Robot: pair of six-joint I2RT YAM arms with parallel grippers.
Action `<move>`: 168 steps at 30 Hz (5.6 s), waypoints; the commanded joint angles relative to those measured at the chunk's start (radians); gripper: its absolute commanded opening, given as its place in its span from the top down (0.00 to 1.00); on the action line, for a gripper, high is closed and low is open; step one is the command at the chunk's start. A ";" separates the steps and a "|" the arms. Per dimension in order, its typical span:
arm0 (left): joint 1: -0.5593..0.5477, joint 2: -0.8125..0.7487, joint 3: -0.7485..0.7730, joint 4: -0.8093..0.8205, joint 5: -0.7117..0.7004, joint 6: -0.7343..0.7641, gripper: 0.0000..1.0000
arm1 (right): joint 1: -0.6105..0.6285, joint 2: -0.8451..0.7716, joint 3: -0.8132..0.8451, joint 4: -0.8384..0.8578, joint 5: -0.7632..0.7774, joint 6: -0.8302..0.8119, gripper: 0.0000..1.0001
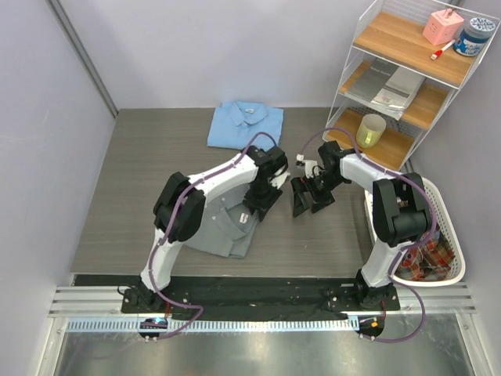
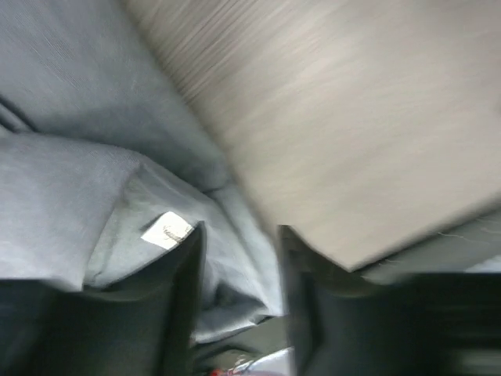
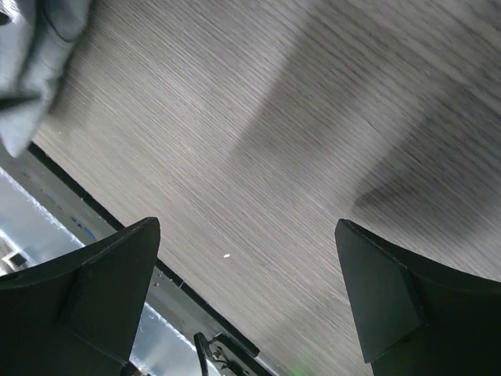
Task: Fold and stack the long sleeve shirts
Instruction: Fold the shirt
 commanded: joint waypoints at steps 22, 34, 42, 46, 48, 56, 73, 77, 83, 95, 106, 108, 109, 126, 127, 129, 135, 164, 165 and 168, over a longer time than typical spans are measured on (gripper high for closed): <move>0.209 -0.270 -0.436 0.062 0.216 0.707 0.85 | -0.039 0.158 0.044 -0.022 -0.419 0.112 0.43; 0.158 -0.285 -0.240 0.499 0.544 -0.151 0.66 | -0.082 0.238 0.185 -0.227 -0.346 -0.045 0.44; 0.531 -0.418 -0.292 0.372 0.427 -0.047 0.54 | 0.069 0.282 0.254 -0.224 -0.255 -0.057 0.35; 0.648 -0.385 -0.275 0.269 0.459 0.044 0.53 | 0.148 0.321 0.262 -0.244 -0.183 -0.090 0.35; 0.704 -0.387 -0.295 0.245 0.480 0.062 0.53 | 0.159 0.337 0.259 -0.246 -0.156 -0.104 0.44; 0.746 -0.436 -0.377 0.142 0.658 0.350 0.59 | 0.108 0.523 0.452 -0.266 0.168 -0.254 0.99; 0.729 -0.539 -0.501 -0.041 0.724 0.866 0.64 | 0.329 0.483 0.486 -0.060 0.349 -0.969 0.99; 0.728 -0.557 -0.536 -0.001 0.690 0.861 0.63 | 0.326 0.480 0.531 -0.036 0.319 -1.139 0.99; 0.728 -0.478 -0.526 0.157 0.692 0.635 0.59 | 0.291 0.454 0.598 -0.005 0.204 -1.203 0.84; 0.628 -0.171 -0.185 0.302 0.592 0.507 0.59 | 0.136 0.324 0.664 -0.035 0.030 -0.617 0.69; 0.603 0.007 -0.090 0.176 0.548 0.614 0.58 | 0.094 0.445 0.647 -0.034 -0.083 -0.381 0.54; 0.593 0.033 -0.079 0.151 0.534 0.624 0.60 | 0.093 0.477 0.656 -0.031 -0.085 -0.367 0.55; 0.590 0.041 -0.076 0.148 0.531 0.628 0.62 | 0.093 0.488 0.658 -0.031 -0.085 -0.364 0.56; 0.605 -0.071 -0.231 0.007 0.494 0.742 1.00 | 0.088 0.411 0.509 -0.135 -0.161 -0.313 0.99; 0.606 -0.081 -0.228 0.001 0.492 0.745 0.89 | 0.087 0.405 0.508 -0.135 -0.172 -0.281 0.99; 0.611 -0.104 -0.216 0.014 0.503 0.751 0.71 | 0.085 0.405 0.532 -0.149 -0.162 -0.256 0.87; 0.605 -0.138 -0.092 0.056 0.624 0.679 0.49 | 0.038 0.437 0.635 -0.151 -0.146 -0.186 0.63; 0.363 0.003 -0.028 0.205 0.518 0.610 0.86 | 0.076 0.531 0.591 -0.046 -0.224 -0.175 0.74; 0.363 0.000 -0.025 0.200 0.517 0.613 0.93 | 0.076 0.523 0.583 -0.046 -0.224 -0.180 0.81; 0.366 -0.029 -0.048 0.215 0.508 0.618 1.00 | 0.074 0.508 0.560 -0.048 -0.208 -0.184 0.97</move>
